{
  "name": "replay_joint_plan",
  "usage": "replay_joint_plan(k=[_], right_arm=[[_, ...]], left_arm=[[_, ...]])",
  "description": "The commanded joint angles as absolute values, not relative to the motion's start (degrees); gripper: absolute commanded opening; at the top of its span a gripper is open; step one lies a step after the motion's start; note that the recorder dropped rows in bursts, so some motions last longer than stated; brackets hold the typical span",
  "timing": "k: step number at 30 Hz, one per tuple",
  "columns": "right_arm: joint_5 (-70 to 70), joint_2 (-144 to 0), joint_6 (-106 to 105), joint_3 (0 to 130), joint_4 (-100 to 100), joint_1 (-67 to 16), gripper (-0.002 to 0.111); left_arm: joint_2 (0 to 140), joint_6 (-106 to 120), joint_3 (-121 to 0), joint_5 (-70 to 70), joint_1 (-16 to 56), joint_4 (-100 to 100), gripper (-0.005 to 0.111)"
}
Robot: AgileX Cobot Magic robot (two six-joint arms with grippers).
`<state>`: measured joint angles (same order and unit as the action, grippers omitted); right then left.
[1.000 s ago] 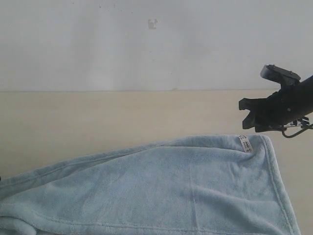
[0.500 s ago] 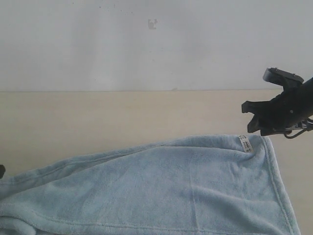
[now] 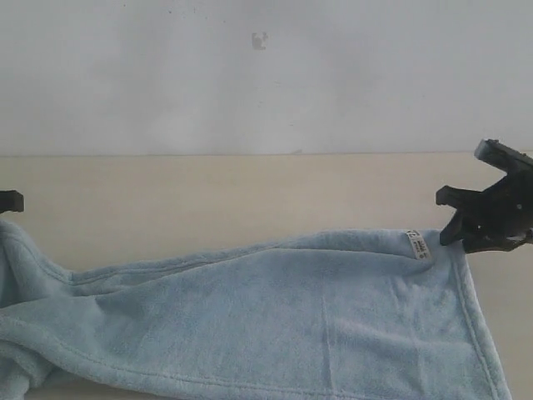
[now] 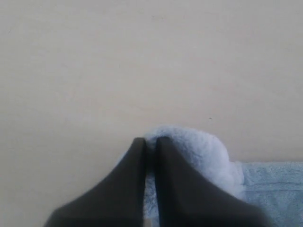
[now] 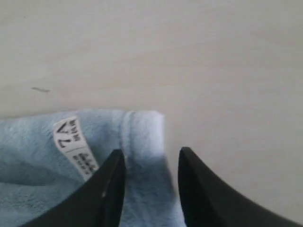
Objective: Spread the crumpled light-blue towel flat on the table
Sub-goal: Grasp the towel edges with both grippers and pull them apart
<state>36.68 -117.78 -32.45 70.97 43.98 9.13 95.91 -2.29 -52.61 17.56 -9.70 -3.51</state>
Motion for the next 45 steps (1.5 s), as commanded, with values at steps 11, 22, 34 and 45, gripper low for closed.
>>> replay_joint_plan(k=[11, 22, 34, 45], right_arm=[[45.70, -108.65, -53.44, 71.41, 56.67, 8.07, 0.000], [50.69, -101.12, -28.56, 65.57, 24.61, 8.07, 0.000], [39.03, -101.94, -19.37, 49.35, 16.74, 8.07, 0.000], [41.74, -101.94, -17.04, 52.02, 16.74, 8.07, 0.000]], left_arm=[[91.27, -1.46, -52.66, 13.79, -9.41, -13.79, 0.004], [89.29, 5.38, -52.54, 17.24, -9.41, -14.42, 0.004], [92.63, 5.62, -49.98, 22.42, -9.41, -18.38, 0.004], [93.67, 5.62, -48.41, 15.30, -9.41, -23.10, 0.004]])
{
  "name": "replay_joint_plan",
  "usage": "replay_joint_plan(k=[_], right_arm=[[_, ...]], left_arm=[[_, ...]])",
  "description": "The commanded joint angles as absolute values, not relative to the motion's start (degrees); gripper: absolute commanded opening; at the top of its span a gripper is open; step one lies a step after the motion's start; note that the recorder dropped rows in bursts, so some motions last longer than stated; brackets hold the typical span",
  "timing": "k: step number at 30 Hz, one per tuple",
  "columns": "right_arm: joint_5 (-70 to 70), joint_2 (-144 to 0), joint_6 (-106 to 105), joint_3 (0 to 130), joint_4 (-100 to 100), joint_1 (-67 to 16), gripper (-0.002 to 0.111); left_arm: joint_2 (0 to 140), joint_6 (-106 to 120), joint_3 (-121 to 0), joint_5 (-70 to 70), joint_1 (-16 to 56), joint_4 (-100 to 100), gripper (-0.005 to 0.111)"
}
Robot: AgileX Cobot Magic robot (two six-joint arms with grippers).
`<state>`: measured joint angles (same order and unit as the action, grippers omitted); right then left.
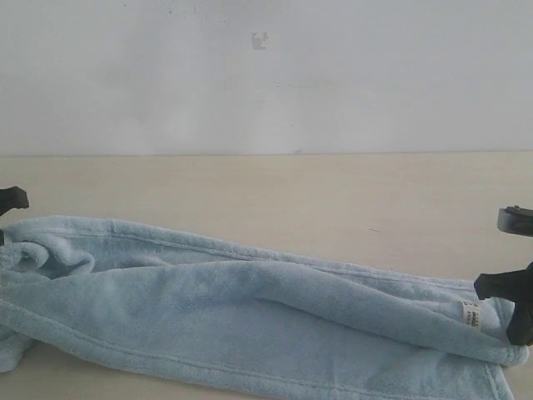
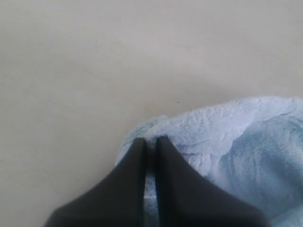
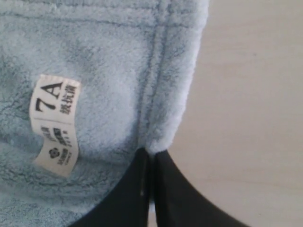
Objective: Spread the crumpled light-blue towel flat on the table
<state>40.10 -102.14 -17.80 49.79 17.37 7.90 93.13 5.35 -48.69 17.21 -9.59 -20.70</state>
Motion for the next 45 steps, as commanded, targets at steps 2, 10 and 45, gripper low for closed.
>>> replay_joint_plan(k=[2, 10, 45], right_arm=[[42.66, -101.94, -16.81, 53.40, 16.98, 8.07, 0.004], [39.16, -101.94, -17.70, 53.98, 17.85, 8.07, 0.051], [31.03, -110.36, -20.50, 58.41, 21.31, 8.07, 0.000]], left_arm=[[93.77, 5.62, -48.41, 14.73, -9.41, -23.10, 0.004], [93.77, 5.62, -48.41, 13.49, -9.41, -23.10, 0.004], [93.77, 6.43, -48.41, 13.45, -9.41, -23.10, 0.004]])
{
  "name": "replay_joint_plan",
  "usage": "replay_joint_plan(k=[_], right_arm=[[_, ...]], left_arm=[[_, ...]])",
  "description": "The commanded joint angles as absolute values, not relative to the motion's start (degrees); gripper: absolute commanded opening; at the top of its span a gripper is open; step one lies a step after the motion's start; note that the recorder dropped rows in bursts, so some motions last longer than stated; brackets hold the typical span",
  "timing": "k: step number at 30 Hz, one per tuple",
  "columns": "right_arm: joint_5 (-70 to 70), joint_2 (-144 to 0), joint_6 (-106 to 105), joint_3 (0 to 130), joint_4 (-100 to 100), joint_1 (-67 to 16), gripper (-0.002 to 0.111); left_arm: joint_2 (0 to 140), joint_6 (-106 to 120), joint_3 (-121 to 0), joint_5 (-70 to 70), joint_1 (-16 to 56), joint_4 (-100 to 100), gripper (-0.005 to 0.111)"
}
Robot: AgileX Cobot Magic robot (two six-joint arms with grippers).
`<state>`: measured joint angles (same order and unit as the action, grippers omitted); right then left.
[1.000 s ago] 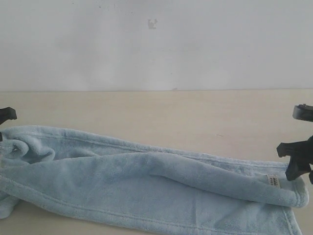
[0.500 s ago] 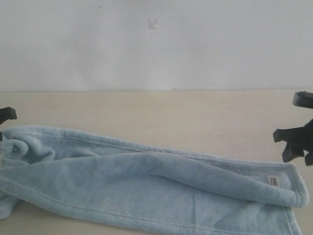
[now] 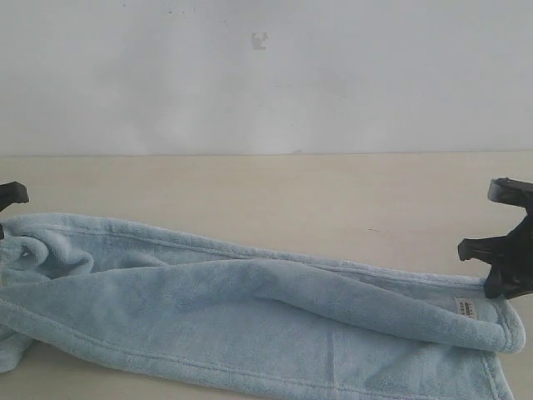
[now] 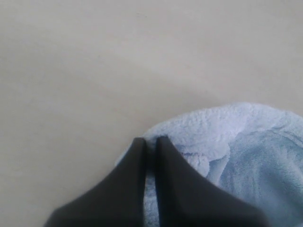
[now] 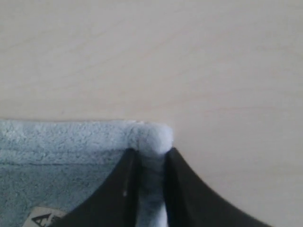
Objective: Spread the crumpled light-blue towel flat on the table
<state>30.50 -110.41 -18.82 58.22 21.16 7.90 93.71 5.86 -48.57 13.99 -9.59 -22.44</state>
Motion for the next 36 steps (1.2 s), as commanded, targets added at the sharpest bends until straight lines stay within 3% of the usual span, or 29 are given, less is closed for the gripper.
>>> replay_joint_plan(k=[1, 9, 17, 26, 30, 36], right_arm=[[31.03, -110.36, -20.50, 58.41, 21.31, 8.07, 0.000], [30.41, -103.00, -20.50, 60.85, 21.85, 8.07, 0.000], [32.82, -72.24, -20.50, 61.25, 23.36, 8.07, 0.000], [34.67, -47.25, -20.10, 61.25, 16.93, 8.07, 0.000], [33.31, -49.01, -15.39, 61.25, 9.47, 8.07, 0.000], [32.76, -66.74, -10.99, 61.25, 5.69, 8.07, 0.000]], left_arm=[[93.77, 7.10, -48.41, 13.52, -9.41, -23.10, 0.004], [88.75, 11.38, -48.41, 12.43, -9.29, -23.05, 0.004], [59.75, 15.68, -47.37, 12.50, -1.45, -22.06, 0.004], [39.36, 16.58, -46.29, 9.72, 0.70, -17.29, 0.004], [42.68, 16.58, -46.29, 8.47, 0.70, -14.31, 0.004], [60.64, 16.32, -46.29, 10.52, 0.70, -14.42, 0.004]])
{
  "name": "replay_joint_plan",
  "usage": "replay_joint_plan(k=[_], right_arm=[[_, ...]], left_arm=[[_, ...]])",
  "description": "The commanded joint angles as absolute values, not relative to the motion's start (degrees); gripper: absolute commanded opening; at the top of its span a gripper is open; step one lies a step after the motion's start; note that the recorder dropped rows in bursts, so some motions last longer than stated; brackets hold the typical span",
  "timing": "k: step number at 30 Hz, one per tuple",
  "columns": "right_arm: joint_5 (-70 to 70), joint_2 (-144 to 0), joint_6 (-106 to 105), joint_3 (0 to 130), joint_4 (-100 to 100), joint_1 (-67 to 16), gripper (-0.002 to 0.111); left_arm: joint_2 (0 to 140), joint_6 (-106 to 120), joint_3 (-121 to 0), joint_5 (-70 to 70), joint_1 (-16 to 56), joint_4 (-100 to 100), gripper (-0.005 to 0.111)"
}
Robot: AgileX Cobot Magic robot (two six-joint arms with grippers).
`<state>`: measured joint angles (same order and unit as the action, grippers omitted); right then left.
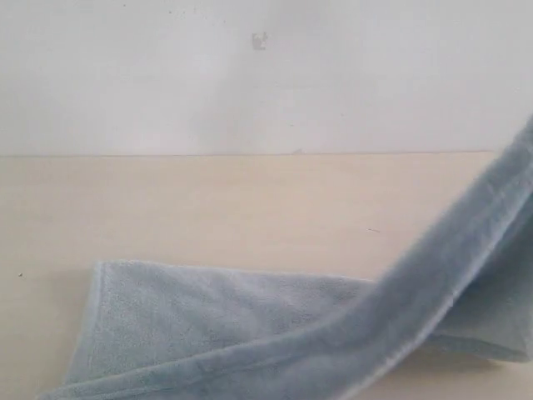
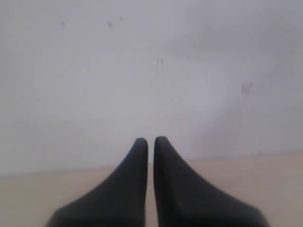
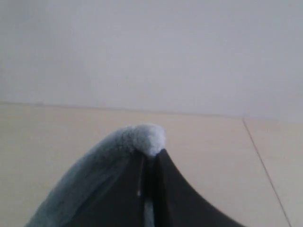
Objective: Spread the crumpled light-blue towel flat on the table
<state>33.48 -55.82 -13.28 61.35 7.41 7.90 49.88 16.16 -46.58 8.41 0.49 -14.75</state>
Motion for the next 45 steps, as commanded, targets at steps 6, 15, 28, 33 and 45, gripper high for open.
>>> replay_joint_plan(k=[6, 15, 28, 33, 45], right_arm=[[35.69, -80.37, -10.11, 61.13, 7.37, 8.07, 0.000], [33.16, -90.74, -10.11, 61.13, 7.11, 8.07, 0.000], [32.74, -92.50, -10.11, 61.13, 8.10, 8.07, 0.000], [32.74, -92.50, -10.11, 61.13, 8.27, 8.07, 0.000], [32.74, -92.50, -10.11, 61.13, 10.16, 8.07, 0.000]], left_arm=[[70.10, 13.01, -46.29, 13.97, 0.70, -19.53, 0.004], [75.27, 41.59, -46.29, 29.63, 7.87, -27.49, 0.004], [90.20, 22.32, -41.65, 40.16, 13.16, -10.92, 0.009], [91.69, 22.05, -41.52, 42.98, 13.16, -12.89, 0.030], [91.47, 22.28, -38.53, 33.75, 13.16, -13.28, 0.050]])
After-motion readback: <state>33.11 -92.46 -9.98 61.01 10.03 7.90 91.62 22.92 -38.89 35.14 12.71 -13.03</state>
